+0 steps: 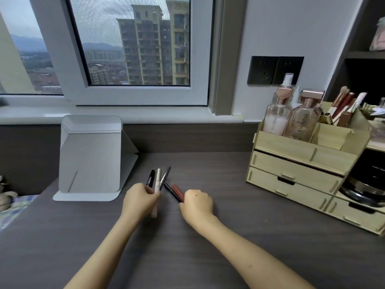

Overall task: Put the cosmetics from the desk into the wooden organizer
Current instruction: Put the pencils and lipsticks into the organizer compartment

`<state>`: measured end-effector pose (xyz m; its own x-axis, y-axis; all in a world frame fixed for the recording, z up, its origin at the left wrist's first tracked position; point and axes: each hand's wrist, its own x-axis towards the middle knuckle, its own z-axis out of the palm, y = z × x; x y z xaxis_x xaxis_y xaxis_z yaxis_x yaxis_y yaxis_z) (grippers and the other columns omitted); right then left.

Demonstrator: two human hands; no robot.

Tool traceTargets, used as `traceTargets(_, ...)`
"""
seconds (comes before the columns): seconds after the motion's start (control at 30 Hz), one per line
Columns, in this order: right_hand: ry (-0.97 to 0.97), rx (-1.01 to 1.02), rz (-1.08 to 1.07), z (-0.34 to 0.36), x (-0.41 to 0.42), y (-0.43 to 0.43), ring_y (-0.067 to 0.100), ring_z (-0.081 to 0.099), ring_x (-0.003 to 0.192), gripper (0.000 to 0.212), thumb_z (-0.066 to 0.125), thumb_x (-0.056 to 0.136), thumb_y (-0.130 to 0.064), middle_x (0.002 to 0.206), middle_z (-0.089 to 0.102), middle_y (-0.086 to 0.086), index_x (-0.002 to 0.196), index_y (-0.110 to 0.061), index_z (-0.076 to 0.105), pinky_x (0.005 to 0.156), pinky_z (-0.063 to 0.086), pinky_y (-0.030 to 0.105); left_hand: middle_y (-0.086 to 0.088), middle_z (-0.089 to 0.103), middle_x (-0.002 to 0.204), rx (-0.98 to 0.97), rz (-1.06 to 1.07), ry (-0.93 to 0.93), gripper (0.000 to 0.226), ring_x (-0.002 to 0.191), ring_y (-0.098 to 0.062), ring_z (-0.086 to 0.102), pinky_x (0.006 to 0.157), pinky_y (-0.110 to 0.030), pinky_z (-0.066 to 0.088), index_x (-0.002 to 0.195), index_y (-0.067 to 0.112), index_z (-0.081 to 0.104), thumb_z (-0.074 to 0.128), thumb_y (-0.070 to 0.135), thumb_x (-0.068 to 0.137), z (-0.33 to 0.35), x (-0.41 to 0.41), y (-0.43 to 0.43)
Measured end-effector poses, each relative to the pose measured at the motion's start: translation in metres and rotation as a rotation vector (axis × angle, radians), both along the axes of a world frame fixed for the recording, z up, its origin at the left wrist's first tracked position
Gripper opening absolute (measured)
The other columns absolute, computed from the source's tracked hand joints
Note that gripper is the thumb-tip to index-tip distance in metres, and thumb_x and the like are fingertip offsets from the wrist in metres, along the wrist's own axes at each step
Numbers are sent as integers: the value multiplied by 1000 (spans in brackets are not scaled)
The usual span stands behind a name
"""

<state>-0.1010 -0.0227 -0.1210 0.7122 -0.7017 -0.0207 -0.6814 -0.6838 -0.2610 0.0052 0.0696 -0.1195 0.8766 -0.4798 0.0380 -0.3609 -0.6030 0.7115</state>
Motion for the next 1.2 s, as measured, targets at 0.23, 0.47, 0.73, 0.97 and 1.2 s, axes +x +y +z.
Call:
traceTargets(0.23, 3, 43, -64, 13, -28, -12, 33, 56, 113, 31, 48, 96, -29, 121, 61, 14, 114, -5, 57, 81, 43, 31, -4, 66, 73, -231, -95, 135, 14, 70, -21, 60, 77, -40, 53, 78, 10, 66, 63, 23, 83, 13, -13, 4)
traceTargets(0.47, -346, 393, 13, 57, -107, -40, 7, 60, 54, 24, 57, 89, -28, 71, 70, 3, 84, -6, 64, 57, 46, 19, -7, 55, 72, -464, -276, 527, 11, 60, -16, 51, 55, -24, 46, 89, 5, 47, 42, 12, 97, 34, -55, -20)
traceTargets(0.73, -603, 477, -51, 97, -182, -57, -1, 51, 44, 16, 60, 90, -22, 59, 63, -4, 76, -15, 63, 41, 36, 8, 8, 46, 51, -767, -539, 763, 21, 43, -6, 35, 41, -17, 25, 72, 18, 52, 61, 32, 87, 66, -120, -83)
traceTargets(0.97, -703, 131, -238, 143, -243, -91, 1, 53, 45, 13, 61, 89, -25, 56, 60, -9, 90, -17, 71, 43, 39, 16, 4, 57, 49, -855, -566, 854, 25, 37, -4, 39, 35, -12, 27, 68, 12, 57, 60, 25, 89, 93, -159, -126)
traceTargets(1.2, -440, -413, -450, 210, -260, -183, 26, 59, 86, 15, 57, 88, -24, 91, 62, 5, 97, -13, 53, 68, 42, 32, 3, 59, 51, -905, -553, 817, 27, 35, -2, 38, 37, -12, 28, 68, 9, 60, 61, 27, 88, 121, -157, -151)
